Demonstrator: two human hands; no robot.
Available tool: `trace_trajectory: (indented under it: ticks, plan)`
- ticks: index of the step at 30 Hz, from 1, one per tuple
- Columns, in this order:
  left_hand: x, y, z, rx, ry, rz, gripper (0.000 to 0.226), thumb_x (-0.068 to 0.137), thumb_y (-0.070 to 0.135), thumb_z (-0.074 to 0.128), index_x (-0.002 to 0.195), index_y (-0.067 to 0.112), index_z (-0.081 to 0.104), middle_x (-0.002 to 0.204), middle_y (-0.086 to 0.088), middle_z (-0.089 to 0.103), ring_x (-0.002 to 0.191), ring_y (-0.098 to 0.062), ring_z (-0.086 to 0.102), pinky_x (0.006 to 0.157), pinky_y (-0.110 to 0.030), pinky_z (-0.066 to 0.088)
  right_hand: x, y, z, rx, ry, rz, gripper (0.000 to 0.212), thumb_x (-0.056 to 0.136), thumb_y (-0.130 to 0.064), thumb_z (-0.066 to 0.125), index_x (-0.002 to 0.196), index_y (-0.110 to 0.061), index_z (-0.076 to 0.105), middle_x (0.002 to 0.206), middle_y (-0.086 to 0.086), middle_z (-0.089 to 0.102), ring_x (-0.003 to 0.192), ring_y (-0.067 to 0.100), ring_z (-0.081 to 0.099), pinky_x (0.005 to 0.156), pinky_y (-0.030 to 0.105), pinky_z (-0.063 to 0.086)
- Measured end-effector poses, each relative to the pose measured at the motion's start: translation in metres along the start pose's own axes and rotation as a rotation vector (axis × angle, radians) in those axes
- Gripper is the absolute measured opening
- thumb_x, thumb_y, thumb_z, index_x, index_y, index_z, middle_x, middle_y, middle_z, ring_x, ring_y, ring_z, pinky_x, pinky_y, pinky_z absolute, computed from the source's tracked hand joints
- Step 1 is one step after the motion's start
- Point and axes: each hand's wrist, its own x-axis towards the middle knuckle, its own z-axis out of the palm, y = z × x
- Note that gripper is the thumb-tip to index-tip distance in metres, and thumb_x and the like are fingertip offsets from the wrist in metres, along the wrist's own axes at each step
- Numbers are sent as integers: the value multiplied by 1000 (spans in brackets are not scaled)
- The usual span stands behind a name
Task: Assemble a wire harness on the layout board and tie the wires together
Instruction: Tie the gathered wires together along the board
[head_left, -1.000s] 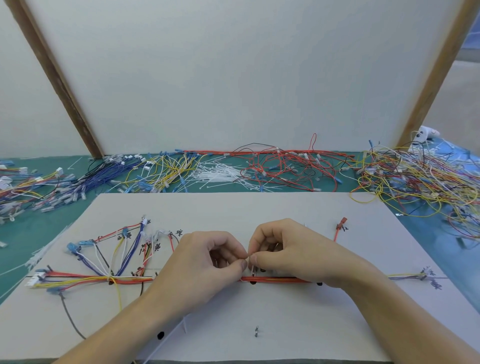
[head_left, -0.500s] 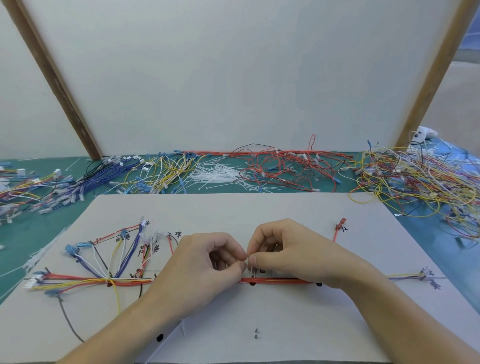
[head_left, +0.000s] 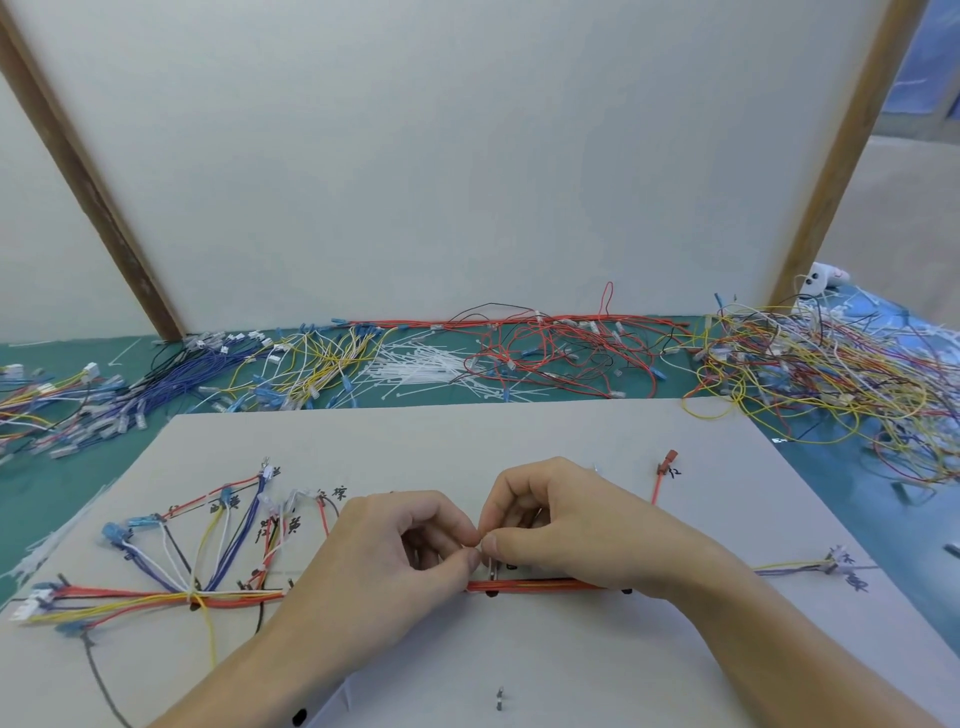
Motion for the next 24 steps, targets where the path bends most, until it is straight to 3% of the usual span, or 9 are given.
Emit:
trace_trajectory:
  ticks: [6,10,15,24]
  plan:
    - [0,1,0,5,1,2,15,75,39,74,90,34,77,72,6,75,58,-2,59,54,-14,42,1,0,0,1,-4,-2,3,87,-22,74,90,-22,74,84,-1,79,68,3,65,65,19,51]
    - [0,0,0,3,-11,-4,15,76,38,74,91,34,77,76,5,77,62,-10,64,56,-15,44,1,1,0,-10,-8,3,6,85,-27,74,90,-25,73,85,-2,79,71,4,67,71,26,55]
    - [1,-1,0,17,1,5,15,77,37,75,91,33,77,74,6,76,61,-12,64,55,-16,45,2,2,0,-6,-11,-3,6,84,-28,74,89,-26,74,82,-5,79,70,3,68,67,21,53]
    - [1,1,-1,37,-5,11,9,79,33,76,88,33,78,74,8,77,59,-1,60,55,-12,42,1,3,-3,-6,-23,-32,4,87,-26,77,89,-24,75,82,-5,79,69,2,68,66,18,53]
